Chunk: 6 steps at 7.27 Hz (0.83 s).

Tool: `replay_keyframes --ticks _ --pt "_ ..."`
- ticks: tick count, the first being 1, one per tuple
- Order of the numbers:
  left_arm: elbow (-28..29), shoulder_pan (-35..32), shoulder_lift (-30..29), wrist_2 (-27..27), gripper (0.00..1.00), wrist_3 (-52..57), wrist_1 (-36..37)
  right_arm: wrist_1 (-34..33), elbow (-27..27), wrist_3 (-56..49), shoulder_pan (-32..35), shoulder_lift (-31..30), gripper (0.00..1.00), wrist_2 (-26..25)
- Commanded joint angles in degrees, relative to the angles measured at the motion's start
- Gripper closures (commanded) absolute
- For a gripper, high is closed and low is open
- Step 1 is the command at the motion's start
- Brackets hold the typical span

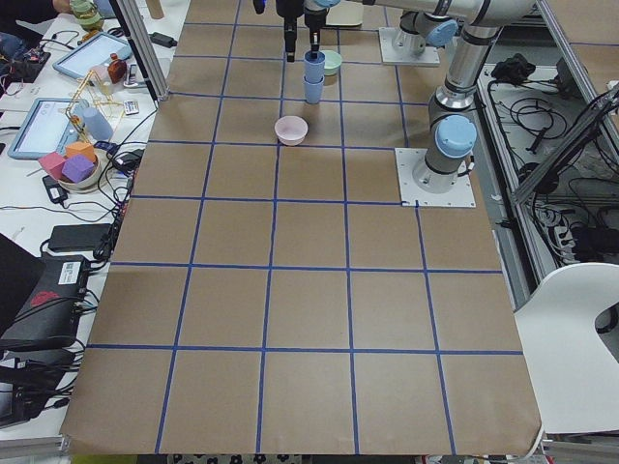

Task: Stack blue cups with both arms

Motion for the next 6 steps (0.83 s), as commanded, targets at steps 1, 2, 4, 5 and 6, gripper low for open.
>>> replay_keyframes --ticks 1,2,4,5,6 --pt "0.0 0.0 0.1 0.1 0.00 0.0 0.0 -2.0 0.0 -0.4 -0.7 0.4 0.00 -0.3" --pt "0.0 0.0 0.1 0.2 0.00 0.0 0.0 -1.9 -0.1 -2.9 -1.5 0.4 0.00 -0.4" --pt "0.0 0.0 0.1 0.1 0.00 0.0 0.0 -1.0 -2.3 -9.1 -8.1 -1.2 0.00 -1.0" --pt "0.0 0.0 0.1 0.1 0.00 0.0 0.0 3.2 -6.5 -10.1 -12.7 -1.1 0.00 -1.2" --pt "0.0 0.0 0.2 0.1 0.00 0.0 0.0 10.7 -12.1 -11.8 -18.1 -1.2 0.00 -4.4"
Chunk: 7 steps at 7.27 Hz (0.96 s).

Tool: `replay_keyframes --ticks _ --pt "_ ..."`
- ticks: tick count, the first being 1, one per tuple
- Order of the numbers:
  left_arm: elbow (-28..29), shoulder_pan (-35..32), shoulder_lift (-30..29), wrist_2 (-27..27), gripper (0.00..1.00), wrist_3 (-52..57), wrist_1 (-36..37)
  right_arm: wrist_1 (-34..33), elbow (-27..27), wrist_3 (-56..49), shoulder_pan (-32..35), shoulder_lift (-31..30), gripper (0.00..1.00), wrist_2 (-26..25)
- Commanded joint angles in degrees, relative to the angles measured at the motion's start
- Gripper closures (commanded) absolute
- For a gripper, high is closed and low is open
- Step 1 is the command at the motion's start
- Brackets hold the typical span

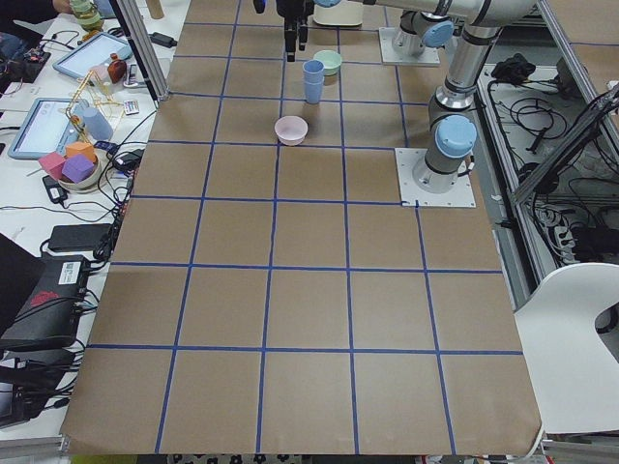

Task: Stack blue cups with both arms

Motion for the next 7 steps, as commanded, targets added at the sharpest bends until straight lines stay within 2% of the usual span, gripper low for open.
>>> replay_keyframes --ticks 1,2,4,7 --pt "0.0 0.0 0.1 0.0 0.00 0.0 0.0 10.9 -10.9 -4.9 -10.7 -0.1 0.00 -2.1" --pt "0.0 0.0 0.2 0.0 0.00 0.1 0.0 12.6 -12.9 -5.8 -12.6 -0.1 0.00 -2.1" --pt "0.0 0.0 0.1 -0.1 0.00 0.0 0.0 12.7 -13.6 -8.6 -12.8 -0.8 0.00 -2.1" --pt "0.0 0.0 0.1 -0.1 0.00 0.0 0.0 12.7 -12.9 -8.5 -12.2 -3.5 0.00 1.3"
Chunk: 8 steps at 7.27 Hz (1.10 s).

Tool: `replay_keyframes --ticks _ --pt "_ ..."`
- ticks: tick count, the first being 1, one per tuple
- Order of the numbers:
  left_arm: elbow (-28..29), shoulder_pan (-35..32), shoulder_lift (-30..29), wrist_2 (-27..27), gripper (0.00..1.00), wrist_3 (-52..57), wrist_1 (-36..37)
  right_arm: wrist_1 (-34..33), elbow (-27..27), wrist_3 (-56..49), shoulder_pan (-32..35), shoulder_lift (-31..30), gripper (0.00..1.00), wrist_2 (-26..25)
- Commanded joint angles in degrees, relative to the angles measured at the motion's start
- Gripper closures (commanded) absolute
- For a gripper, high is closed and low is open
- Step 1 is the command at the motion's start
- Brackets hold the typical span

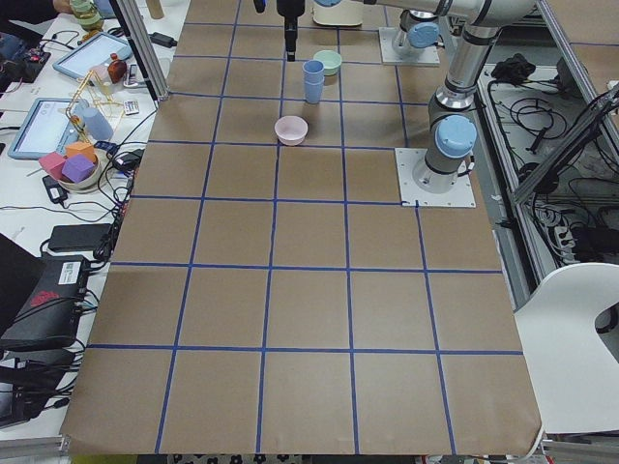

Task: Stack blue cups with both arms

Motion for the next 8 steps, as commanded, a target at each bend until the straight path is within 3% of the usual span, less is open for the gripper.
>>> replay_keyframes --ticks 1,8 --pt "0.0 0.0 0.0 0.0 0.00 0.0 0.0 0.1 0.5 0.0 0.0 -0.5 0.00 1.0" --pt "0.0 0.0 0.0 0.4 0.00 0.0 0.0 0.9 0.7 0.3 0.1 -0.5 0.00 0.5"
